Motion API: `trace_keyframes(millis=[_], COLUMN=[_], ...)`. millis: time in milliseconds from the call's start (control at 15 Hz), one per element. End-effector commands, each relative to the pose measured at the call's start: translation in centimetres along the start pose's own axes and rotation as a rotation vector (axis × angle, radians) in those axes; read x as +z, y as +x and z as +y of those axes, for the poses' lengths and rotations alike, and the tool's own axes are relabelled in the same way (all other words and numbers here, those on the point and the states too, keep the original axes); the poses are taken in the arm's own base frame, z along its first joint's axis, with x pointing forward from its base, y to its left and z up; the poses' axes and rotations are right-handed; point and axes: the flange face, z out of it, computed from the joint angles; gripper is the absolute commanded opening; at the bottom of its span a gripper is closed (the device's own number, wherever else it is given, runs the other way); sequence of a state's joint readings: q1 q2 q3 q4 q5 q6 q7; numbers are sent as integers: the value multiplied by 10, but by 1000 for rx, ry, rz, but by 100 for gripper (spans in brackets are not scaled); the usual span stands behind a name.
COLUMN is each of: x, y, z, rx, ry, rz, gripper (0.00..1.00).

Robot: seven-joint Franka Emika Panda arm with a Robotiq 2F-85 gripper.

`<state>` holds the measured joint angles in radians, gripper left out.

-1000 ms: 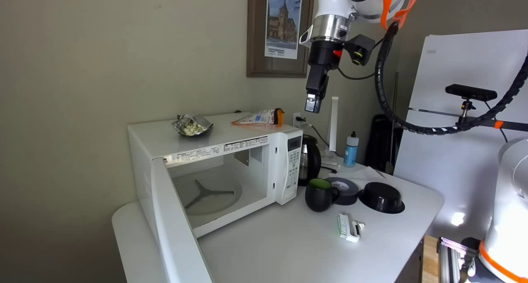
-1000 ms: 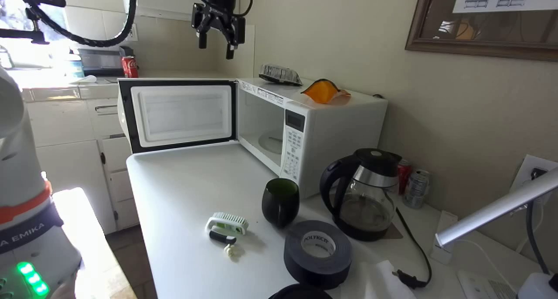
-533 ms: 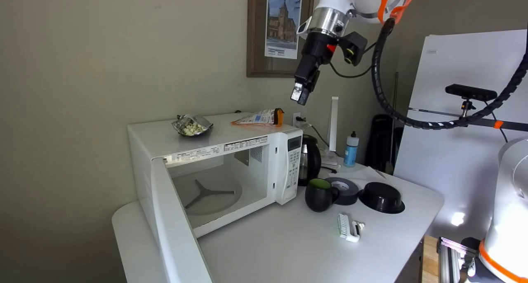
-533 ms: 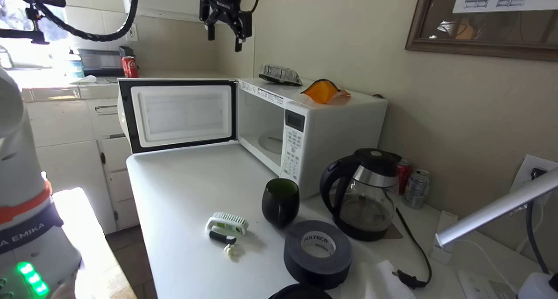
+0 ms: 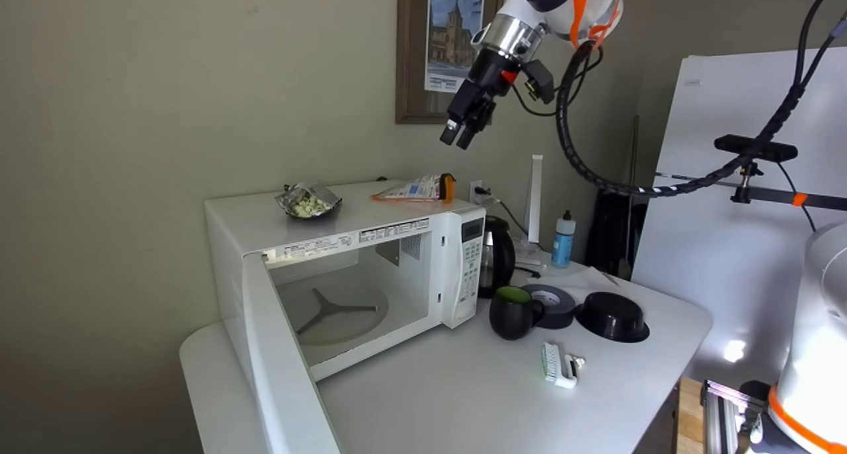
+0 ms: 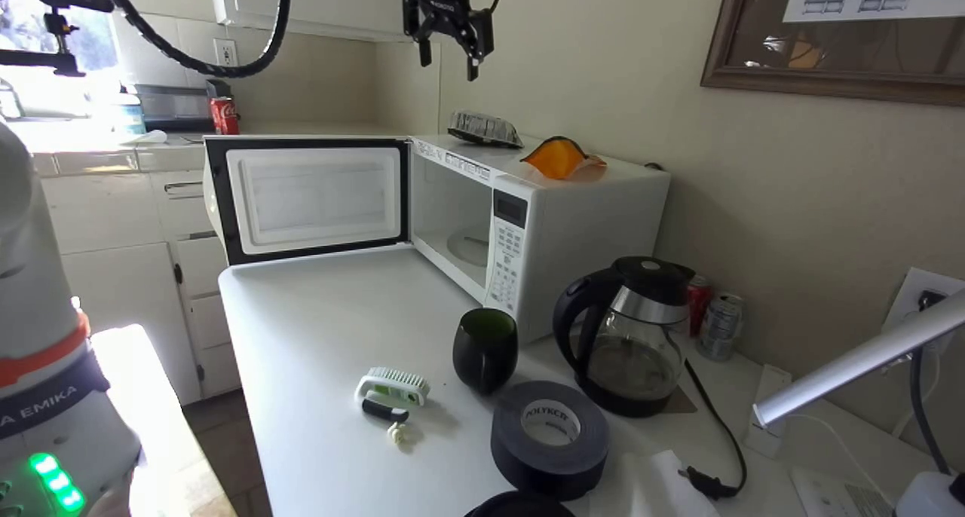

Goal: Remove the orange packet from on top of the microwave and put it inside the microwave

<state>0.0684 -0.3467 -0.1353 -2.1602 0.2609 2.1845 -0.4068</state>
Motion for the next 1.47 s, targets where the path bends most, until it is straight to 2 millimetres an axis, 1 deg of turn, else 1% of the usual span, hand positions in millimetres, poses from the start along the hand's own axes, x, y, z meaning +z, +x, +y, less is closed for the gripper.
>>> trace_keyframes(millis=[0,267,400,667,867,933,1200,1267,1333,1400], x=[1,7,13,32,42,45,63,69,74,79], y=[18,17,13,7,9,13,21,23,25,26], z=[45,90,106,136,148,150,153,153,152,152], rx=[142,314,402,554,613,620,651,658,664,669], ry=[-73,-144,-157,-174,-161,-156,-121,-115,-106,-98], rz=[69,88,73,49,65,86,137,137,135,133], gripper=[100,100,100,100,100,100,90,92,89,90])
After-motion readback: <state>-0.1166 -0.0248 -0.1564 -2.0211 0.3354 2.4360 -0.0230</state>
